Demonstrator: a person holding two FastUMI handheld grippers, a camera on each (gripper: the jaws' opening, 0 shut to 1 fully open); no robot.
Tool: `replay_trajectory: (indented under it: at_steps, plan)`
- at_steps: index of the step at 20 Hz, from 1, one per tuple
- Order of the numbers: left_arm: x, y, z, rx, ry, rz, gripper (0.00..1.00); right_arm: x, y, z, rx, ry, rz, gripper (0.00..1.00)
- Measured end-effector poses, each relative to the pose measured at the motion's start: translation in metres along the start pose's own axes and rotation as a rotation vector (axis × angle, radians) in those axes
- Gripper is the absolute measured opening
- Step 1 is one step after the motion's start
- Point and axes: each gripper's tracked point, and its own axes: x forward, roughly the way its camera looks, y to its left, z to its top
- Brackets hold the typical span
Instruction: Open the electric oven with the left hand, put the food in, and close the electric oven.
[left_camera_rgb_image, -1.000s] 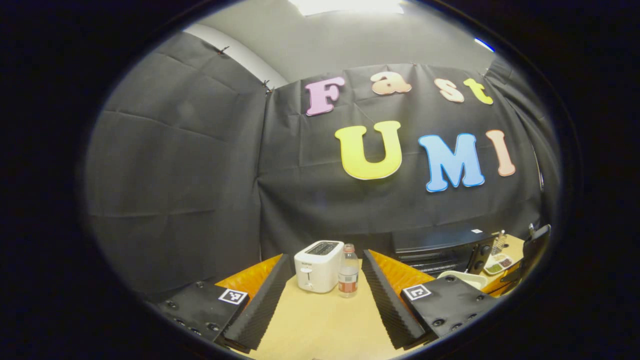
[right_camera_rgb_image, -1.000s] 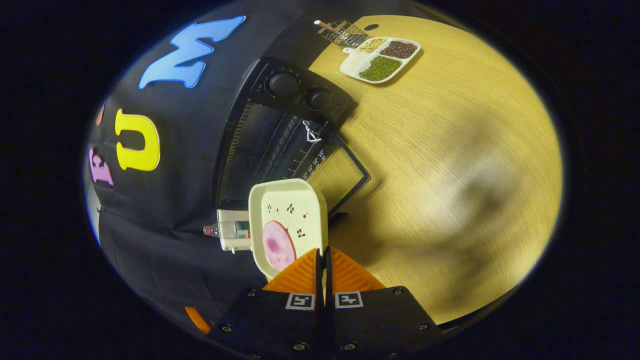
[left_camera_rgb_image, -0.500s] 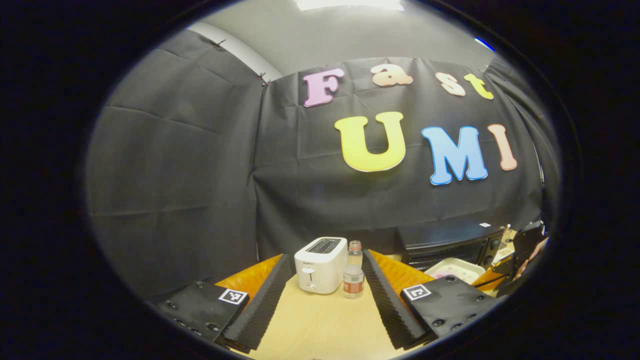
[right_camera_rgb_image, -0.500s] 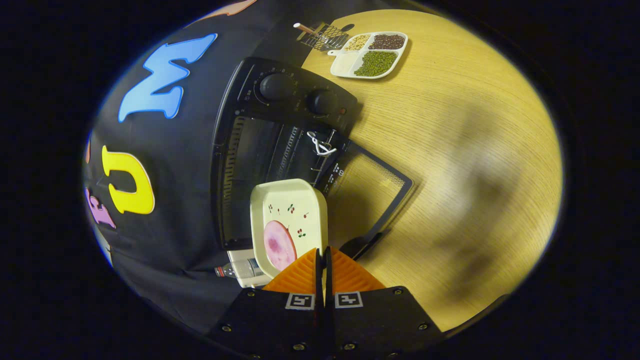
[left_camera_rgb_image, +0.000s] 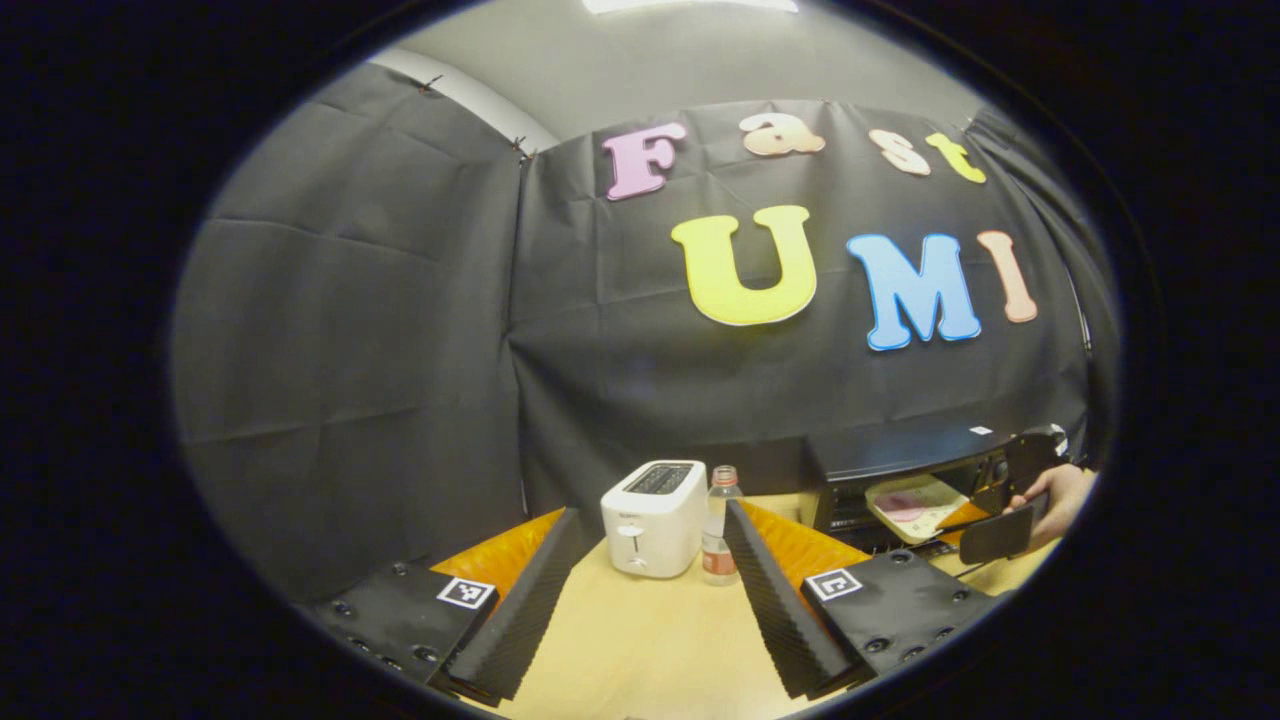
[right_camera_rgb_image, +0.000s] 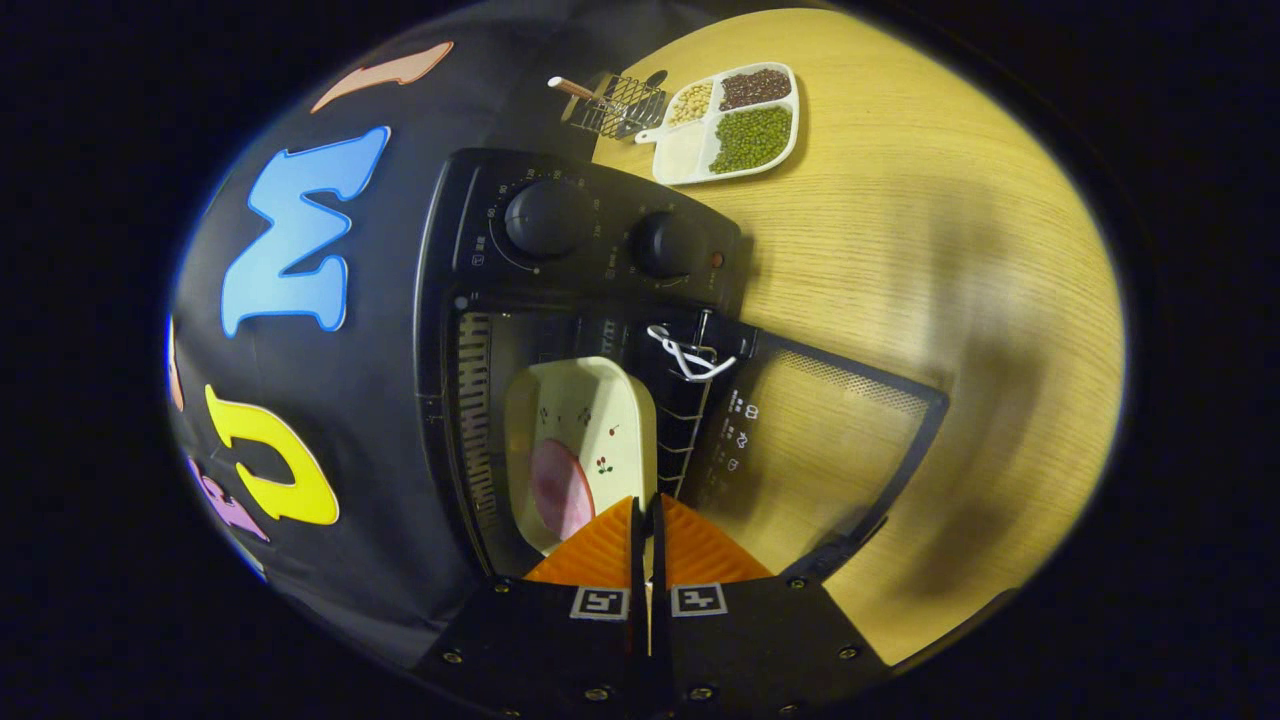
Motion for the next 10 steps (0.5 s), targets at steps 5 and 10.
replay_trajectory:
  at_steps: [5,10]
  plan:
    - [0.002,0.003,0.004,0.008,0.017,0.050,1.00,0.018,0.014,-0.007,0.063,-0.029,0.041,0.01]
    - [0.001,0.003,0.013,0.005,0.017,0.072,1.00,0.015,0.042,-0.018,0.117,0.043,0.191,0.22]
